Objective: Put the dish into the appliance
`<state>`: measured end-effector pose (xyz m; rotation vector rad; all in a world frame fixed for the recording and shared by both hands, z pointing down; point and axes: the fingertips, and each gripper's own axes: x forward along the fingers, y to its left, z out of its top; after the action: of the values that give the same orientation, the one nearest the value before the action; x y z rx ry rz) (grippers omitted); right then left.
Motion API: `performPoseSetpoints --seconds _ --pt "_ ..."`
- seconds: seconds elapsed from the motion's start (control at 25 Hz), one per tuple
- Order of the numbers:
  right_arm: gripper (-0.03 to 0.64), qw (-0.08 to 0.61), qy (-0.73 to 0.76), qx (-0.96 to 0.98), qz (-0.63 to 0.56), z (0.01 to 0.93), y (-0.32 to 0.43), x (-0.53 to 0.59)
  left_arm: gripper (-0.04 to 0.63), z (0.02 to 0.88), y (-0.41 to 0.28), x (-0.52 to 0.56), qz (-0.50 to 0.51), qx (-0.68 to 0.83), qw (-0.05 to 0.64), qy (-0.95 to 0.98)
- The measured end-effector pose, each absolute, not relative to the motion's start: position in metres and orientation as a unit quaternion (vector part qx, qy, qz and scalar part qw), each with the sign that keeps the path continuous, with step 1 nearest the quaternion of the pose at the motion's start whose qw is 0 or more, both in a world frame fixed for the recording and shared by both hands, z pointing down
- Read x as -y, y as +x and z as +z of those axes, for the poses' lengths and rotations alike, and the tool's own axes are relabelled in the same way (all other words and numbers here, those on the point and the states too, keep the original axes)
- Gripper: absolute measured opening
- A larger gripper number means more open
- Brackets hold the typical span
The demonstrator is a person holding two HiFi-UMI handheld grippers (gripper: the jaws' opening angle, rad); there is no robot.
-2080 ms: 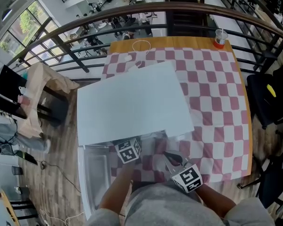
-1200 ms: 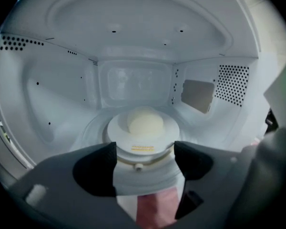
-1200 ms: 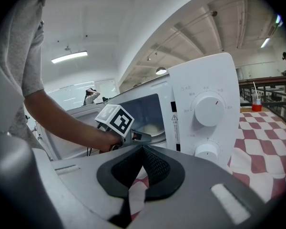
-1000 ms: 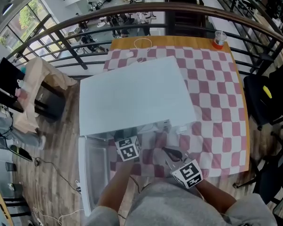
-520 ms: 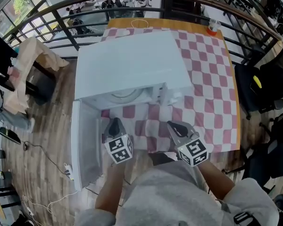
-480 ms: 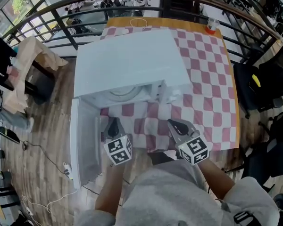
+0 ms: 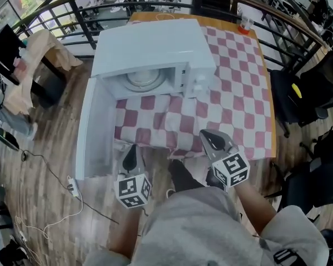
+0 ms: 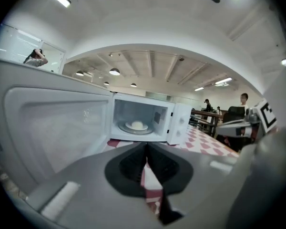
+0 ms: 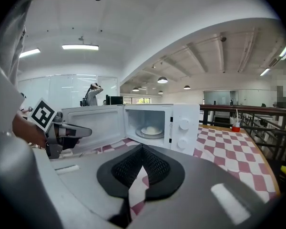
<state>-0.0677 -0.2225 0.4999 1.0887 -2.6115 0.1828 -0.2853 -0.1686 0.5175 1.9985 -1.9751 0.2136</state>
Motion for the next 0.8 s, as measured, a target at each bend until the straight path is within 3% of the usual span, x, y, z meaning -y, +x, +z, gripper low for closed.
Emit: performPoseSetpoints --seconds 0.36,0.8 --pt "-0.002 0.153 0.369 0.915 0.06 0.49 -0.062 0.125 0.012 0.493 -0.263 0.063 0.052 0.692 0.159 0.702" --pt "-0.002 0.148 0.387 0.908 0.06 0.48 -0.028 0.067 0.012 0.483 -0.237 0.008 0.044 0.687 0.16 0.708"
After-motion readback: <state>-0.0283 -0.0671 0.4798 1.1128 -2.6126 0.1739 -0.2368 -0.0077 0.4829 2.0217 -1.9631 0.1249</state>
